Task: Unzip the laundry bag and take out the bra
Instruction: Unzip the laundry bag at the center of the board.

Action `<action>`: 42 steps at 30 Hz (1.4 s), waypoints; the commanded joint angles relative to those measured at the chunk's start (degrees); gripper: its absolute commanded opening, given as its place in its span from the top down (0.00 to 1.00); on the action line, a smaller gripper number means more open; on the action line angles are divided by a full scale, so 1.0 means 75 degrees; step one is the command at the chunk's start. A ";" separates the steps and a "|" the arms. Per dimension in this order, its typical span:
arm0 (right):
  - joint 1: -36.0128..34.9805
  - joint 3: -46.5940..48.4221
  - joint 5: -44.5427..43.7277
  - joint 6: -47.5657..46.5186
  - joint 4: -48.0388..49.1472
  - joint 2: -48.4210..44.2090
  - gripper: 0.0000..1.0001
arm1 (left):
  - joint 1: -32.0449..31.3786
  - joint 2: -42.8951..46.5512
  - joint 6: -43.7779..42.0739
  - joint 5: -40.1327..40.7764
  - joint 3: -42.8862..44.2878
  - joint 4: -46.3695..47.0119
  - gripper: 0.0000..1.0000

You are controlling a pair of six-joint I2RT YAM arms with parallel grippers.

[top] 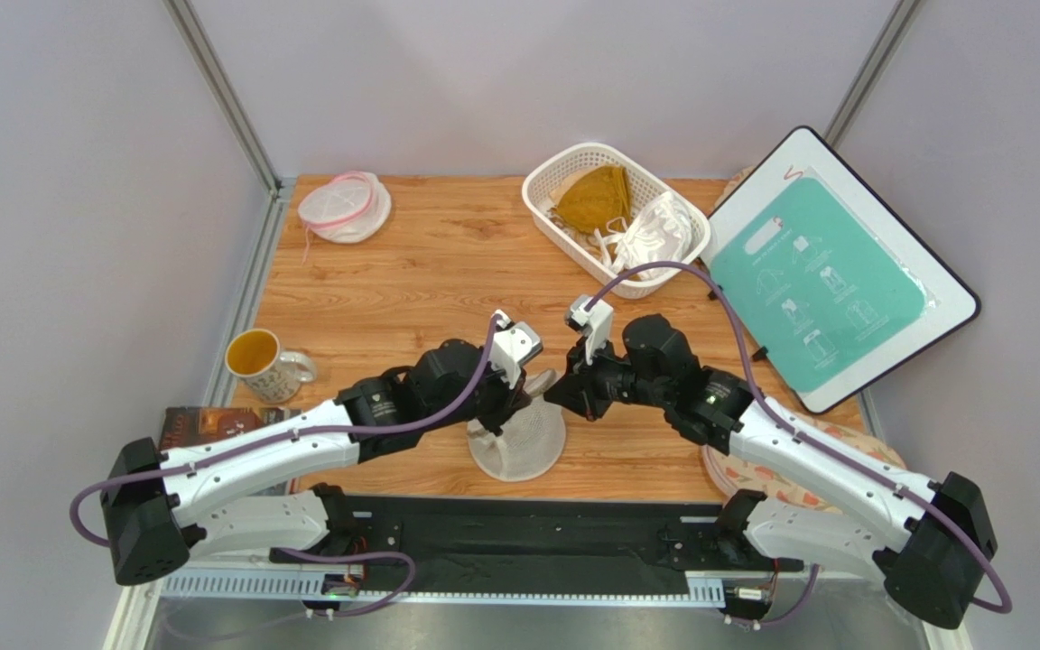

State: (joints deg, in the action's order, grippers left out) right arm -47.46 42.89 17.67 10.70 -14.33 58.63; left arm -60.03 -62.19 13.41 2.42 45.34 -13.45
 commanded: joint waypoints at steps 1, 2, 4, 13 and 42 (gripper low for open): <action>0.0093 0.0000 0.0046 0.0061 0.0094 0.0069 1.00 | -0.0035 0.0638 -0.0345 -0.0006 -0.0326 0.0083 1.00; 0.0164 0.0000 0.0058 0.0073 0.0094 0.0104 1.00 | -0.0035 0.0733 -0.0393 -0.0006 -0.0385 0.0071 1.00; 0.0328 -0.0024 0.0116 0.0097 0.0094 0.0116 1.00 | -0.0035 0.1060 -0.0487 -0.0029 -0.0572 0.0059 1.00; 0.0680 0.0011 0.0363 0.0085 0.0082 0.0397 1.00 | -0.0035 0.2314 -0.0850 -0.0077 -0.1194 0.0153 1.00; 0.0094 -0.0305 -0.0001 0.0448 -0.0293 -0.0657 1.00 | -0.0047 0.0360 -0.0136 -0.0638 0.0763 -0.0046 0.18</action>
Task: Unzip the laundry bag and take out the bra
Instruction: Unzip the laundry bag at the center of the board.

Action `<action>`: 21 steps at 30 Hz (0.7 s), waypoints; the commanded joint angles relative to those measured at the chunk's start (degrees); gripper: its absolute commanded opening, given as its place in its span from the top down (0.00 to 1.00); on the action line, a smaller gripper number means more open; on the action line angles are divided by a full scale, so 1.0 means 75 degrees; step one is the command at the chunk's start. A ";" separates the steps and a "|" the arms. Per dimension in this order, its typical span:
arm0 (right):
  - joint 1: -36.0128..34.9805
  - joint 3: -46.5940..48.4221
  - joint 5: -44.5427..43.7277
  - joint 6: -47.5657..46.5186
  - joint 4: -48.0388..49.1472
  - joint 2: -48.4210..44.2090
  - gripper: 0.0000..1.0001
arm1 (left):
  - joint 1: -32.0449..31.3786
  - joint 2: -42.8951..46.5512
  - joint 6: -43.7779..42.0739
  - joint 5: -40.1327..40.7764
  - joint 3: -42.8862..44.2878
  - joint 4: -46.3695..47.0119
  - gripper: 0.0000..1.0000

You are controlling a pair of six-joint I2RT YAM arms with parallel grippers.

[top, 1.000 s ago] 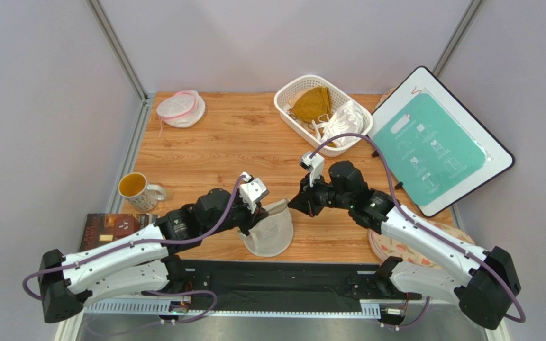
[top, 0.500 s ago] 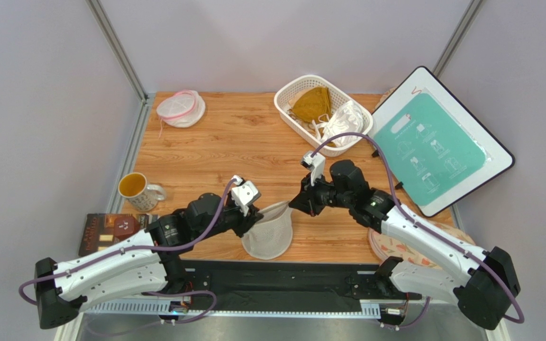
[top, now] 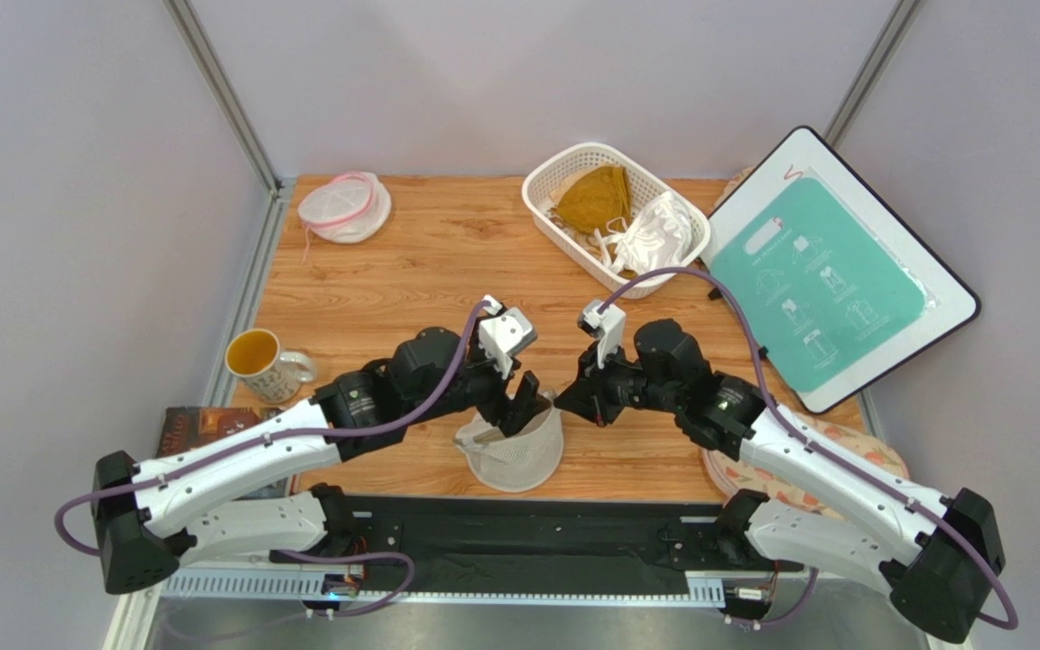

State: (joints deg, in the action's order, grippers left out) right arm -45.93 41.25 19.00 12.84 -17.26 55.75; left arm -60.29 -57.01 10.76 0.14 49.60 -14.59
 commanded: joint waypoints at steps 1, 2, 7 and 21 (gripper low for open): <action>-0.0122 -0.0098 -0.0178 0.0174 0.0098 -0.0319 1.00 | -0.0023 -0.0401 0.0240 -0.0335 0.0183 0.0082 0.18; -0.0122 -0.0110 -0.0190 0.0151 0.0086 -0.0354 1.00 | -0.0035 -0.0483 0.0275 -0.0335 0.0148 0.0070 0.18; -0.0133 -0.0122 -0.0202 0.0151 0.0086 -0.0378 1.00 | -0.0059 -0.0613 0.0416 -0.0429 -0.0004 0.0082 0.19; -0.0133 -0.0063 -0.0202 0.0081 0.0027 -0.0320 1.00 | -0.0082 -0.0789 0.0721 -0.0440 -0.0414 0.0117 0.42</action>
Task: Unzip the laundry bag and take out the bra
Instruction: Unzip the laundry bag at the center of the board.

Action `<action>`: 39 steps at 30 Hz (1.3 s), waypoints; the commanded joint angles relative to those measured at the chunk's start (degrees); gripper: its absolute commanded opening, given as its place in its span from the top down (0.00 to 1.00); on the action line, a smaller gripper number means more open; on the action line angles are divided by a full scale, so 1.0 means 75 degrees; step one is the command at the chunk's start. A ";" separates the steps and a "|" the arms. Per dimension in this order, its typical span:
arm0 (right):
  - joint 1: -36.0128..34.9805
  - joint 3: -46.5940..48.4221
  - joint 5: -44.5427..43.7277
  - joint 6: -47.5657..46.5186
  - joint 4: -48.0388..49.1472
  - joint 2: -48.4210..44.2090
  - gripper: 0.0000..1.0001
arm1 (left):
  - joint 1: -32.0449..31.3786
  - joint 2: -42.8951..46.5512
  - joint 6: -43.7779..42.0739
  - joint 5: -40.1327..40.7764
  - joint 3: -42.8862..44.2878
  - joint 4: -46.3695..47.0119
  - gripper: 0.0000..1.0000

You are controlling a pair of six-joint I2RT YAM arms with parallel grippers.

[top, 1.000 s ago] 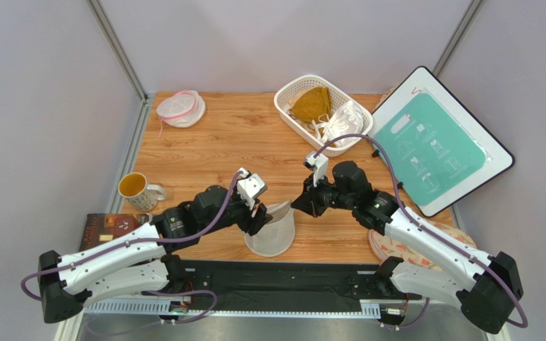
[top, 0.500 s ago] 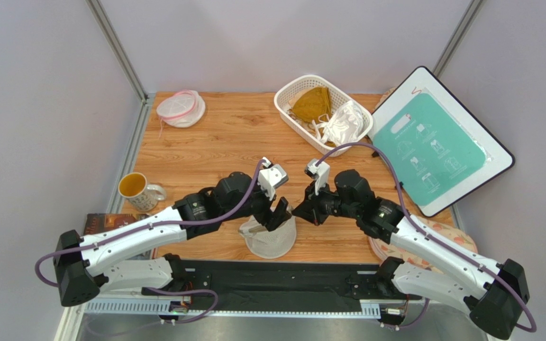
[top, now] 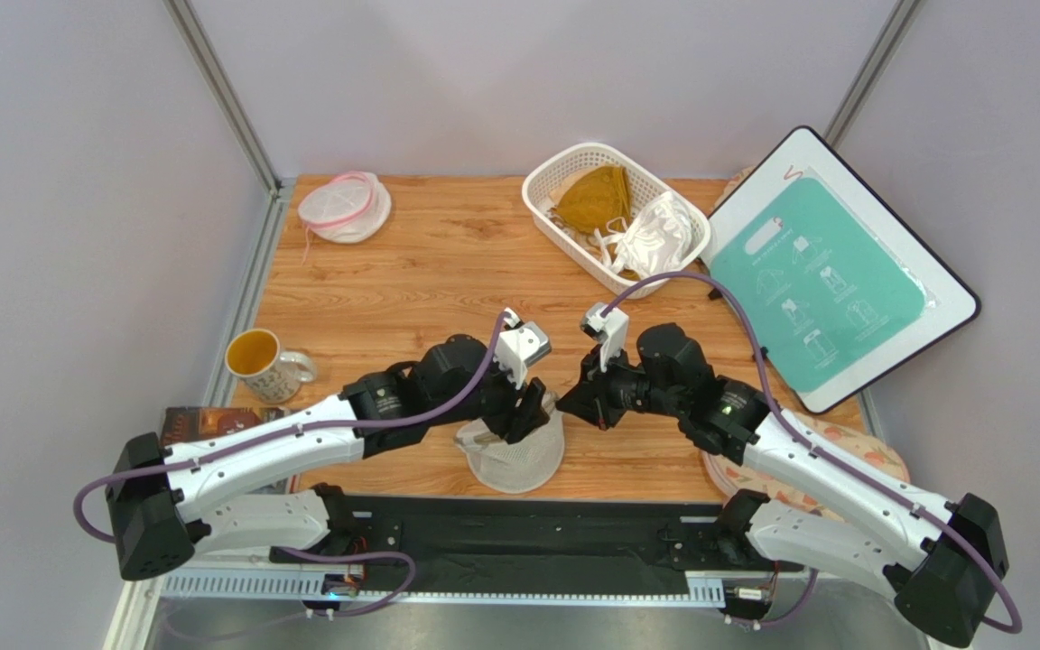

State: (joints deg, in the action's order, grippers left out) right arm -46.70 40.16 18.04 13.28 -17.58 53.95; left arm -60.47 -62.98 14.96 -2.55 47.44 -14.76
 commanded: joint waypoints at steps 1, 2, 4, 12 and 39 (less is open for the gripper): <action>-0.0031 0.0083 -0.0085 -0.0001 0.0083 -0.0069 1.00 | -0.0059 0.0018 0.0161 -0.0106 -0.0149 0.0152 0.56; -0.0031 0.0083 -0.0109 -0.0001 0.0060 -0.0080 1.00 | -0.0070 0.0053 0.0161 -0.0152 -0.0161 0.0175 0.65; -0.0031 0.0083 -0.0167 -0.0024 0.0036 -0.0081 1.00 | -0.0071 0.0112 0.0173 -0.0164 -0.0208 0.0199 0.87; 0.0003 0.0036 -0.0507 -0.0130 -0.0011 -0.0022 1.00 | -0.0082 0.0639 0.0068 -0.0153 -0.0664 0.0316 1.00; 0.0437 0.0083 -0.0086 -0.0142 0.0141 0.0540 1.00 | -0.0082 0.3066 -0.0014 0.0632 -0.1392 -0.0551 0.48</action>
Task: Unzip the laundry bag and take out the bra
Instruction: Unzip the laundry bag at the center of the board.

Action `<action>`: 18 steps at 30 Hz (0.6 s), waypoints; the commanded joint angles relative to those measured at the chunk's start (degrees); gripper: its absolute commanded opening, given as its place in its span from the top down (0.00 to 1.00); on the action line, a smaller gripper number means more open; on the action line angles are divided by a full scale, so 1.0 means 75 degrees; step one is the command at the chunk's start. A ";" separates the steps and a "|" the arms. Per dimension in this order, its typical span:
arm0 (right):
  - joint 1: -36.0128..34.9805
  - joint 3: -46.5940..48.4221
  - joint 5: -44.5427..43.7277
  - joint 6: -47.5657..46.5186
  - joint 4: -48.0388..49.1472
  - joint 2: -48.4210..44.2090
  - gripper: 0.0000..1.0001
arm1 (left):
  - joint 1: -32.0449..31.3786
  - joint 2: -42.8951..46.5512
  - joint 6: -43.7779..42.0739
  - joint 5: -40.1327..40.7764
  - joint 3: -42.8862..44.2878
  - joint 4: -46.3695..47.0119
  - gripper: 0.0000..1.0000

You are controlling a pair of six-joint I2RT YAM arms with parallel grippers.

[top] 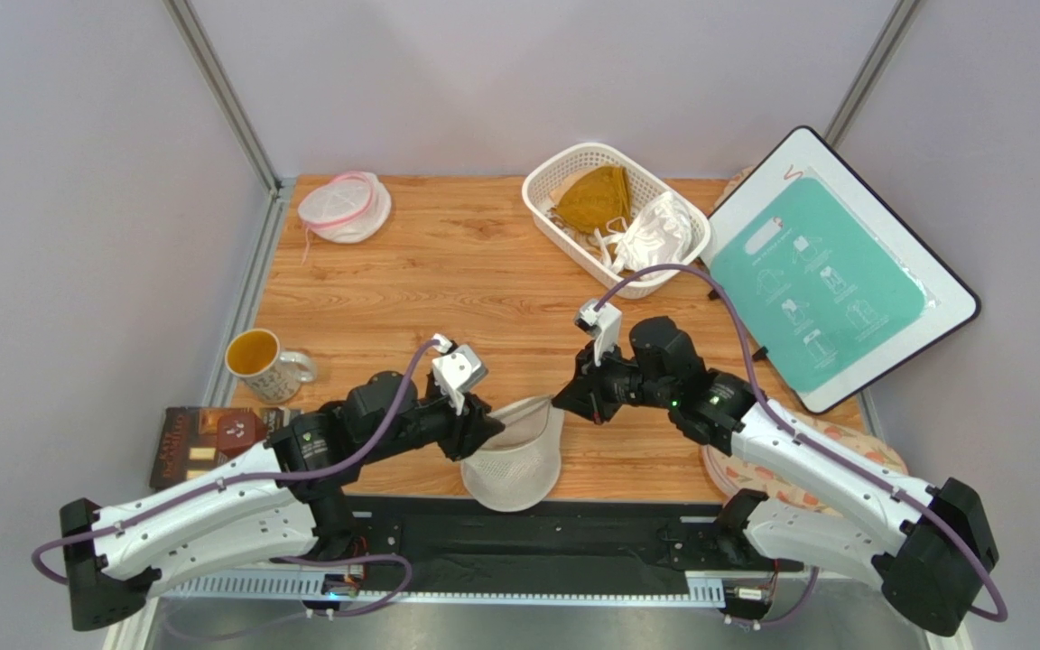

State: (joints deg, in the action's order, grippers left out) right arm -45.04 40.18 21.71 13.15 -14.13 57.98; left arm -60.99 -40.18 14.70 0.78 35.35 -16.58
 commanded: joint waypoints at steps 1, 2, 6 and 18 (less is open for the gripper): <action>0.0216 0.0068 -0.0563 -0.0112 -0.0307 -0.0019 1.00 | -0.0012 -0.0032 -0.0014 0.0166 0.0278 -0.0297 0.42; 0.0216 0.0056 -0.0552 -0.0112 -0.0307 -0.0019 1.00 | -0.0012 -0.0091 -0.0026 0.0154 0.0418 -0.0228 0.38; 0.0216 0.0033 -0.0400 -0.0030 -0.0179 -0.0008 1.00 | -0.0012 -0.0827 -0.0120 0.0002 0.0934 -0.0122 0.16; 0.0227 -0.0002 -0.0294 -0.0054 -0.0225 -0.0171 1.00 | -0.0012 -0.3102 -0.0167 -0.0373 0.2341 0.0148 0.18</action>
State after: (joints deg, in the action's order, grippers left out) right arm -43.44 40.16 19.16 13.06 -16.60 58.08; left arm -60.99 -60.93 14.17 -0.80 50.52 -16.75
